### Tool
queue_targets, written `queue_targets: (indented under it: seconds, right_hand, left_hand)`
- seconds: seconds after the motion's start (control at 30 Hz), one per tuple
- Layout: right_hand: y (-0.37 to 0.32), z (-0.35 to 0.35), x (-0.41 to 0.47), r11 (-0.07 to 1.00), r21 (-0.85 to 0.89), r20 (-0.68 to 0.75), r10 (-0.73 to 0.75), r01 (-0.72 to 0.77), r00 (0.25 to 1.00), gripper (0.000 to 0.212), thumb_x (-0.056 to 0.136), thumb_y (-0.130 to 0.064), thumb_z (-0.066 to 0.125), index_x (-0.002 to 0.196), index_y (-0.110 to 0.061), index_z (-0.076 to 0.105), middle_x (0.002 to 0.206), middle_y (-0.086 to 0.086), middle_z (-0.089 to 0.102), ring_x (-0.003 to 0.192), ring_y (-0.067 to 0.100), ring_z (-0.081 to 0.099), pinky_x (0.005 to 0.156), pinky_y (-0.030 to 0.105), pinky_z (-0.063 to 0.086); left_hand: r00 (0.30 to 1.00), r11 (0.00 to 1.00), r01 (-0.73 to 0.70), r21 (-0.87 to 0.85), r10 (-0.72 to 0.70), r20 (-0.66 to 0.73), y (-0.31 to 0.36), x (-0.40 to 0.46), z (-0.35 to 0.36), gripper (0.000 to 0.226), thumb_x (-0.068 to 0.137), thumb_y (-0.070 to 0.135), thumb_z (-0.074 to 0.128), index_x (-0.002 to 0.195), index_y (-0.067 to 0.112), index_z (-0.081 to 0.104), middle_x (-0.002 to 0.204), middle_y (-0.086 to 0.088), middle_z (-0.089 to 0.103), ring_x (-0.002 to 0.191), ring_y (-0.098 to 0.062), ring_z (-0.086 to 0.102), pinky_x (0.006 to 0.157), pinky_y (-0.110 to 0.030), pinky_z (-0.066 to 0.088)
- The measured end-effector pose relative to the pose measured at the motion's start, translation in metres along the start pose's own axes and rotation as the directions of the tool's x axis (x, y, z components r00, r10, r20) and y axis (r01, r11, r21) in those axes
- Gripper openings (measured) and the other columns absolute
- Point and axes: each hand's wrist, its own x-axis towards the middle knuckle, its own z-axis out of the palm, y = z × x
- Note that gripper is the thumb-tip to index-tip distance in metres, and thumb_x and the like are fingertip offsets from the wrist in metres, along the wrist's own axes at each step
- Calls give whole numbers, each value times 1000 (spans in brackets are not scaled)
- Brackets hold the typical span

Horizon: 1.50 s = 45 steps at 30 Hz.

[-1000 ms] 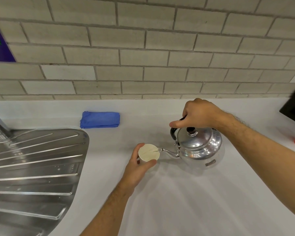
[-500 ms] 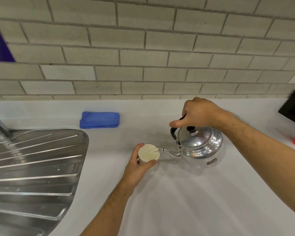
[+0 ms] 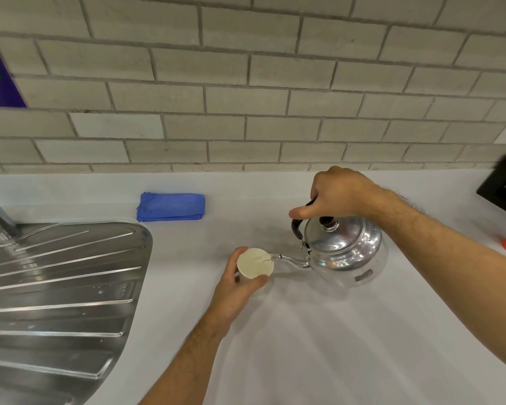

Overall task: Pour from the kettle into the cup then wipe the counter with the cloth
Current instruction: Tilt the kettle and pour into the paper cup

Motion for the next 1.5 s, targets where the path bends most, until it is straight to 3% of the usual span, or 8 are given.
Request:
queue_targets:
  seconds: [0.8, 1.0, 1.13, 1.17, 1.2, 1.23, 1.4, 1.5]
  right_hand:
    - [20, 30, 6, 941, 318, 48, 106, -116, 993, 76, 59, -75, 64, 45, -18, 17, 42, -6, 16, 43, 15, 18, 48, 31, 19]
    - [40, 43, 16, 855, 466, 97, 208, -229, 973, 75, 57, -79, 65, 41, -21, 19, 40, -8, 18, 38, 12, 19, 52, 29, 21]
    - [52, 53, 30, 752, 574, 73, 347, -324, 935, 75, 54, -82, 65, 43, -13, 38, 51, 6, 50, 50, 19, 50, 57, 31, 39]
    - [54, 55, 35, 721, 610, 47, 382, -330, 923, 75, 55, -80, 65, 45, -9, 43, 81, 22, 69, 57, 25, 56, 61, 32, 43]
    - [55, 57, 40, 696, 643, 14, 406, -319, 914, 73, 57, -78, 66, 43, -11, 39, 65, -12, 34, 55, 25, 52, 61, 32, 40]
    - [56, 58, 46, 679, 669, -19, 424, -304, 905, 70, 59, -75, 66, 41, -17, 31, 42, -1, 38, 50, 20, 44, 59, 32, 35]
    - [59, 60, 85, 609, 727, -70, 524, -316, 849, 53, 62, -63, 64, 52, -13, 49, 42, -4, 34, 48, 19, 40, 55, 30, 35]
    - [59, 63, 112, 607, 718, -61, 542, -340, 838, 56, 64, -59, 65, 43, -17, 35, 31, -11, 26, 40, 16, 33, 48, 28, 30]
  left_hand:
    - [999, 998, -46, -33, 46, -26, -3, 1, -5, 68, 70, 26, 84, 121, 56, 51, 119, 16, 60, 111, -4, 56, 88, -29, 52]
    - [999, 999, -38, -40, 37, -11, -2, 2, -6, 64, 69, 25, 84, 114, 59, 54, 116, 19, 60, 108, -4, 57, 69, -12, 51]
    - [1000, 999, -24, -27, 24, -10, -3, 3, -7, 64, 68, 29, 84, 115, 60, 53, 118, 16, 61, 110, -7, 59, 71, -13, 50]
    - [1000, 999, -21, -24, 21, -10, -2, 3, -7, 65, 67, 30, 84, 116, 60, 52, 118, 16, 61, 111, -7, 59, 73, -14, 50]
    - [1000, 1000, -19, -20, 18, -10, -2, 3, -7, 66, 67, 32, 84, 117, 60, 51, 119, 15, 60, 111, -8, 58, 75, -15, 49]
    - [1000, 1000, -17, -16, 17, -10, -3, 3, -7, 67, 66, 33, 84, 118, 60, 51, 121, 14, 60, 112, -9, 58, 76, -17, 49]
    - [1000, 1000, -18, 8, 18, -10, -5, 4, -7, 69, 68, 35, 84, 122, 58, 48, 125, 16, 55, 117, -12, 54, 87, -25, 52]
    - [1000, 1000, -10, 10, 10, -11, -5, 4, -7, 69, 69, 33, 83, 122, 58, 48, 124, 19, 54, 117, -10, 53, 94, -31, 52]
